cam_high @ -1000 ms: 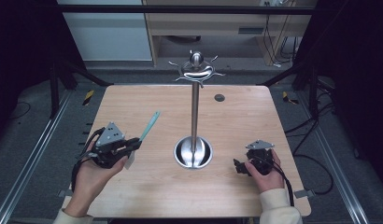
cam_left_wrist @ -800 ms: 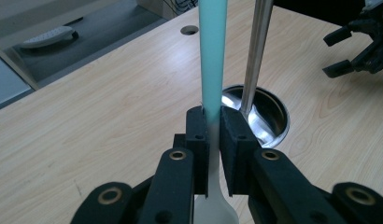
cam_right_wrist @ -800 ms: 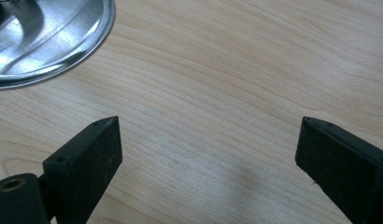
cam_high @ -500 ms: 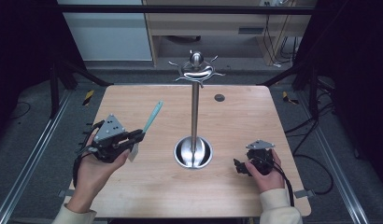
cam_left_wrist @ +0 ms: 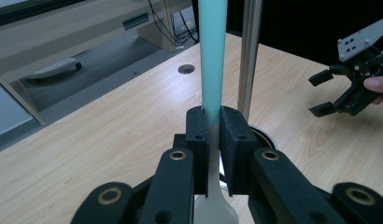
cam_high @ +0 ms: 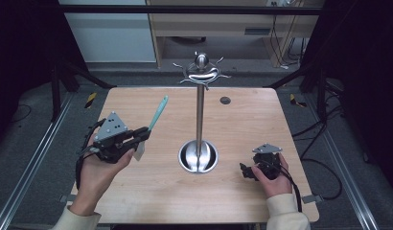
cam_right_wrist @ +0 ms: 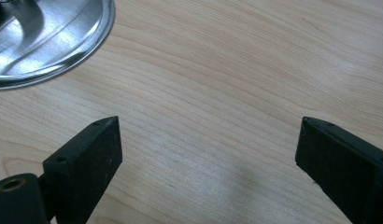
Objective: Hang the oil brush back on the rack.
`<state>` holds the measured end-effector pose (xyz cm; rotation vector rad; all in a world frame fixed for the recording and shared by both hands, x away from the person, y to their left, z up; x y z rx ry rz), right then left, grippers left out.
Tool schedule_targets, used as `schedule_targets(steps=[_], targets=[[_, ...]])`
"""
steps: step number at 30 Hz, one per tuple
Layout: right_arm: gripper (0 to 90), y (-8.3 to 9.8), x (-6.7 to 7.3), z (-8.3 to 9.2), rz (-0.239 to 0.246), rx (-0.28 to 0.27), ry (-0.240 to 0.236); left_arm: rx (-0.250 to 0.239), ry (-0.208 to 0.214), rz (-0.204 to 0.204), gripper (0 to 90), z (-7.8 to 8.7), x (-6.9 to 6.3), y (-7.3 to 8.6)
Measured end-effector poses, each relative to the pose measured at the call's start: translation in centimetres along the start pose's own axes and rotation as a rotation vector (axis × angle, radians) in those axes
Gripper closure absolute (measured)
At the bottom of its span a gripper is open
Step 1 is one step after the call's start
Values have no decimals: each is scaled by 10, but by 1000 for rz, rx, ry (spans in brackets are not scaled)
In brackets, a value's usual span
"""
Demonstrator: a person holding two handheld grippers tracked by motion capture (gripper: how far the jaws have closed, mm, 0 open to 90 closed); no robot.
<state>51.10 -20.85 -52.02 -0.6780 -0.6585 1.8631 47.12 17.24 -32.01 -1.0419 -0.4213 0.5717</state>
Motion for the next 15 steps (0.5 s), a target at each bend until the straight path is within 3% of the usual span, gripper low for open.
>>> schedule_targets(steps=[15], targets=[[79,0,-1,0,3,-1,2,-97,39,-2,821,6,-6,-21]])
Point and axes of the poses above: each handheld gripper's, and its own axes: z roughly backward along the jaws, y roughly out of its underside, x roughly to its left, the point moved 6 cm from there along -z, roughly forward along the jaws, and after that the axes turned 7 degrees about y, right-handed, at the moved point
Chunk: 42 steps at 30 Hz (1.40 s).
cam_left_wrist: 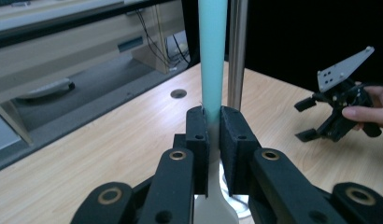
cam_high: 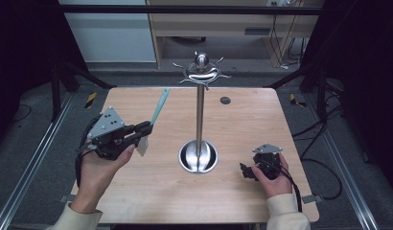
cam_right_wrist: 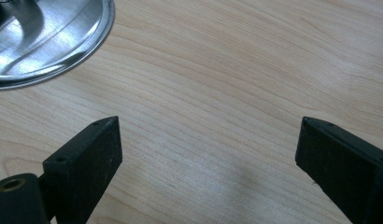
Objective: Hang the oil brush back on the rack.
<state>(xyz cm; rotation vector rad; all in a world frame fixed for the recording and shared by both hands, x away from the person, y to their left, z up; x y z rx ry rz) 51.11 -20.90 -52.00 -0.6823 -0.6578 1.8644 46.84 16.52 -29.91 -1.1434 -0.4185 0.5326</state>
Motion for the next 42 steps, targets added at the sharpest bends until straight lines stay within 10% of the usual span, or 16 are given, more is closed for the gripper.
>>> schedule_targets(steps=[42], targets=[[80,0,0,0,-3,3,-4,-40,41,-37,820,-10,-14,-28]])
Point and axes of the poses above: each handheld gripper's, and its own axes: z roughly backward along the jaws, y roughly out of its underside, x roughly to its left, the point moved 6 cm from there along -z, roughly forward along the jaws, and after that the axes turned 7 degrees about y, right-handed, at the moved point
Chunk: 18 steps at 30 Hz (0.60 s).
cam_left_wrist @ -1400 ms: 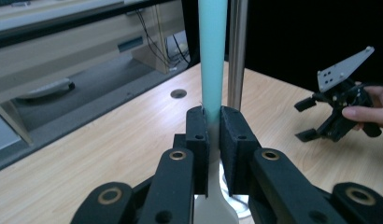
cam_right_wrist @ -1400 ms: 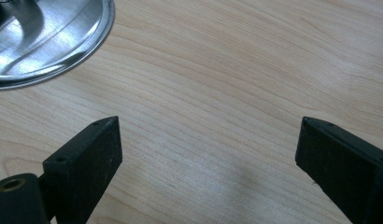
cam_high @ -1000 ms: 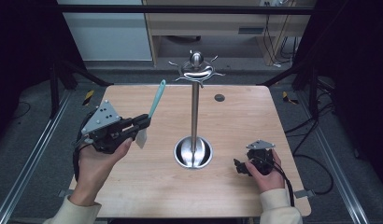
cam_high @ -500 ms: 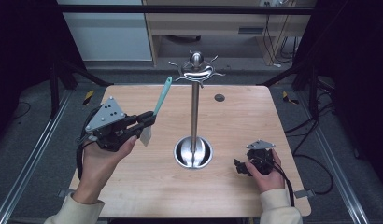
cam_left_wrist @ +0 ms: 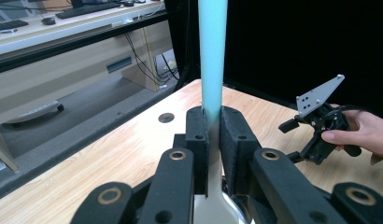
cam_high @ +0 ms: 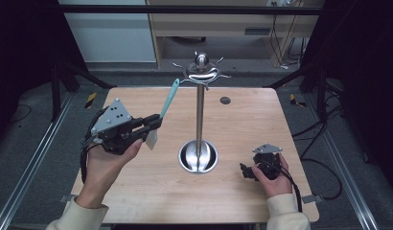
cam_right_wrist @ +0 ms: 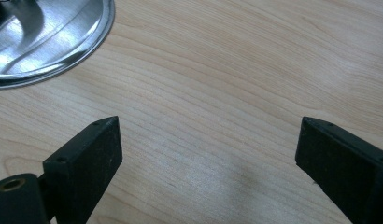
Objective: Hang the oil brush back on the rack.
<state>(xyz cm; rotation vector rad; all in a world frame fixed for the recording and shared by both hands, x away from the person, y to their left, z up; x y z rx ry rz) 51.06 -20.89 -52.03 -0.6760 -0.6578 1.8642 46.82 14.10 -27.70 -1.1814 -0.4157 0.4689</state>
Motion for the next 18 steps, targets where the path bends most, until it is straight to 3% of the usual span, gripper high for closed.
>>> schedule_targets(steps=[18], targets=[[80,0,0,0,2,-3,0,20,11,10,820,-14,2,-1]])
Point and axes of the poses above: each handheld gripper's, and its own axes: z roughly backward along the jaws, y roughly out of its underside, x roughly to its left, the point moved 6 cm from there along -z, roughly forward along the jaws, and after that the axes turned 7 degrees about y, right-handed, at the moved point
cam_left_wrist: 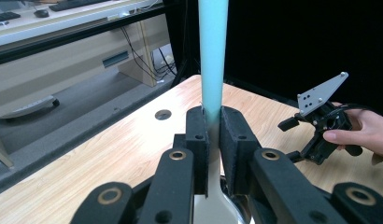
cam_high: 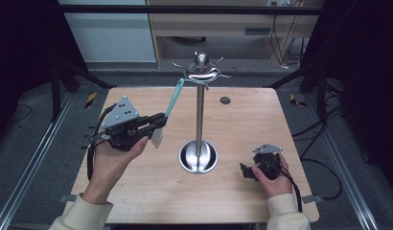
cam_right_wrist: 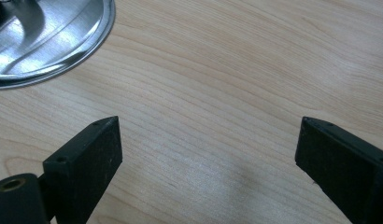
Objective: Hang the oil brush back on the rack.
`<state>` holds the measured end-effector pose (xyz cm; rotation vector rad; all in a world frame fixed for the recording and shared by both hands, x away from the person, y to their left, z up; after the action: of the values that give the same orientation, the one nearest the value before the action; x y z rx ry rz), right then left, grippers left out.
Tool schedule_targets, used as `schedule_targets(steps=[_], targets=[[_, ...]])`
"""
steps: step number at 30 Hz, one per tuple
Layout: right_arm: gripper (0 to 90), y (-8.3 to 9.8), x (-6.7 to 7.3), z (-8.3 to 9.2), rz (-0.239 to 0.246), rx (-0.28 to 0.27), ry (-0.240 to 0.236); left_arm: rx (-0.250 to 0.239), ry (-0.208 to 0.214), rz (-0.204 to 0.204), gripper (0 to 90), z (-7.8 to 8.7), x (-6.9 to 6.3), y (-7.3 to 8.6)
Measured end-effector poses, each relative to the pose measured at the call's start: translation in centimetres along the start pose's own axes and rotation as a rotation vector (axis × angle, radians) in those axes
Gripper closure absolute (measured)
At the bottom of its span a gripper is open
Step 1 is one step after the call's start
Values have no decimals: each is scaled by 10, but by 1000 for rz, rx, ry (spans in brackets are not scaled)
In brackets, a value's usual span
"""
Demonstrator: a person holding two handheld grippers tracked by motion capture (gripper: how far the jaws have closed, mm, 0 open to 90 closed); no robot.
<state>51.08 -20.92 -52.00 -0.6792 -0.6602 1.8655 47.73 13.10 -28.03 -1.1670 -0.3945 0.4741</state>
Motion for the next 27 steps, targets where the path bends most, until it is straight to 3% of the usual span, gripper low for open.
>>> schedule_targets(steps=[27], targets=[[80,0,0,0,1,-1,0,5,7,11,820,-14,2,2]])
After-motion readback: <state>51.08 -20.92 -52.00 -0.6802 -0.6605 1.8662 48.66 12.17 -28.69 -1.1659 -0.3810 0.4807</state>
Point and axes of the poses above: each handheld gripper's, and its own axes: z roughly backward along the jaws, y roughly out of its underside, x roughly to its left, the point moved 6 cm from there along -z, roughly forward along the jaws, and after that the axes turned 7 degrees about y, right-handed, at the moved point
